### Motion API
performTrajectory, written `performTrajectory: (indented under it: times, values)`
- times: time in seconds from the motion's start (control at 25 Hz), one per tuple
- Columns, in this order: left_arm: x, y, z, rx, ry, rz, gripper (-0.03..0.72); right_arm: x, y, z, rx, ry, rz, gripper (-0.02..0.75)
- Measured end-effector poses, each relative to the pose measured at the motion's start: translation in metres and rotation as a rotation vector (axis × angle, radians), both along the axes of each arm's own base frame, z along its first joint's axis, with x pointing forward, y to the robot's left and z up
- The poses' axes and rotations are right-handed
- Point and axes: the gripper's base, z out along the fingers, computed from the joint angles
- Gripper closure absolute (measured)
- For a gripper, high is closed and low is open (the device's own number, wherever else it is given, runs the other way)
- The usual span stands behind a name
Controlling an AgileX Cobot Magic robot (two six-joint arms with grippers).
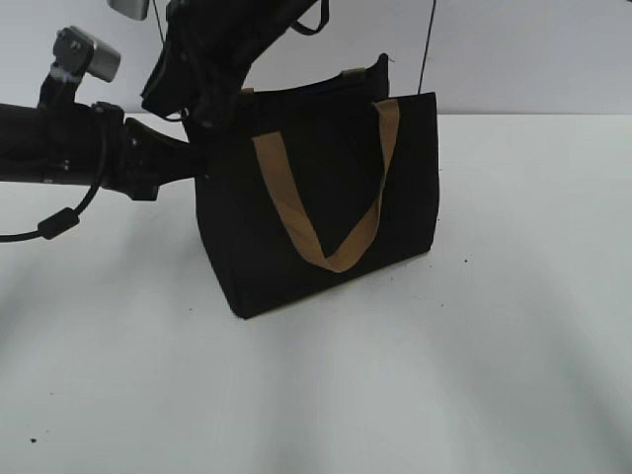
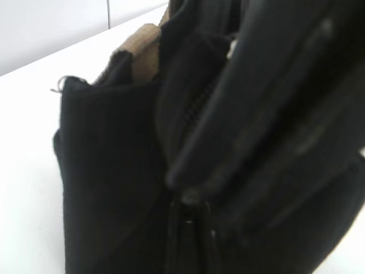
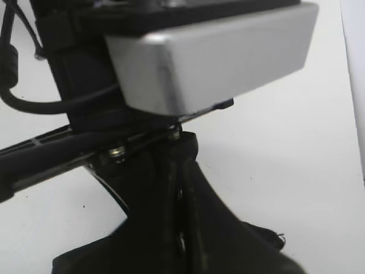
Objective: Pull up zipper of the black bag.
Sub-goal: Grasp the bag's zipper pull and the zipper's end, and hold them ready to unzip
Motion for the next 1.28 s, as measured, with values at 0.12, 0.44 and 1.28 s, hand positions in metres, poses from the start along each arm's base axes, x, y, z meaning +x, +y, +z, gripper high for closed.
performTrajectory:
  times: [0.12,0.44,1.28]
  values:
    - [0.001,0.001,-0.001,0.018,0.003,0.011,0.652,0.0,0.0,0.0,0.01,0.042,-0.037,0.751]
    - [0.003,0.005,-0.004,0.055,0.018,0.054,0.652,-0.008,-0.006,0.031,0.111,0.223,-0.254,0.751]
    - [0.0,0.007,-0.002,0.078,0.045,0.061,0.654,0.007,-0.032,0.025,-0.026,0.302,-0.726,0.751]
